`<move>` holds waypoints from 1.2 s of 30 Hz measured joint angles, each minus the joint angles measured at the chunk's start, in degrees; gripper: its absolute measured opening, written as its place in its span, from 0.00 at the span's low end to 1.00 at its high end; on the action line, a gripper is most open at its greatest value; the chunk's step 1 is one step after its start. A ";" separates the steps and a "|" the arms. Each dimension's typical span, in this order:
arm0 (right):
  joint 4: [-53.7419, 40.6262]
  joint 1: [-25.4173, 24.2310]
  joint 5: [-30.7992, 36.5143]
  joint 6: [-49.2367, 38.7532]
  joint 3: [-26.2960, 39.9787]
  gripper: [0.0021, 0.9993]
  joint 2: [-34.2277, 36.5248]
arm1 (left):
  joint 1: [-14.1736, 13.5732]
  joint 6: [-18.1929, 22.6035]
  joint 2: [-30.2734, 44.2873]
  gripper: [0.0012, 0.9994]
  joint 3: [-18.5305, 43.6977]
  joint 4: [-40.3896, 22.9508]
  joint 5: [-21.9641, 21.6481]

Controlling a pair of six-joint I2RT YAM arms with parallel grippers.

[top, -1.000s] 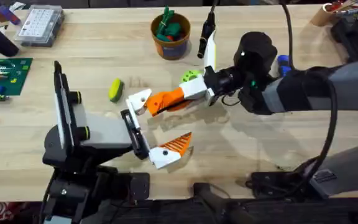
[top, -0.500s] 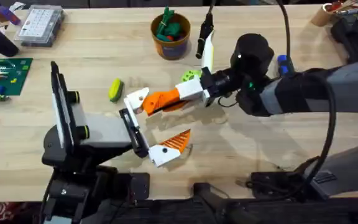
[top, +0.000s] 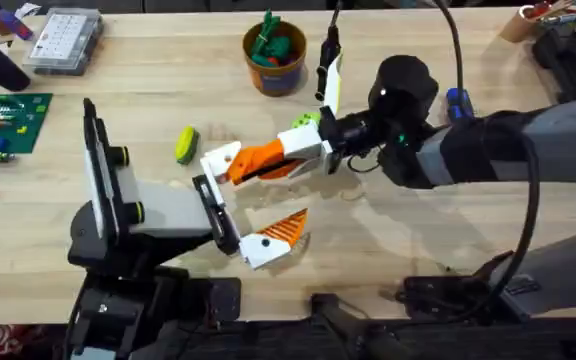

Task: Pick up the gripper from the table and insert it into the empty holder that is missing its gripper. Then pick up a screw, insert it into the mounting hole, and use the screwdriver to tighten it. Finally, clean up the table by picking up the vegetable and placing it into the bucket.

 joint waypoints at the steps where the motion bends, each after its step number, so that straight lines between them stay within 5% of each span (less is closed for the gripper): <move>1: 0.05 0.03 0.22 0.41 0.00 0.02 0.00 | 0.00 -0.02 0.00 0.99 0.00 0.00 0.10; 36: 3.68 0.42 1.93 -3.19 0.68 0.02 2.84 | 0.00 -0.85 0.02 0.99 0.00 -0.05 0.12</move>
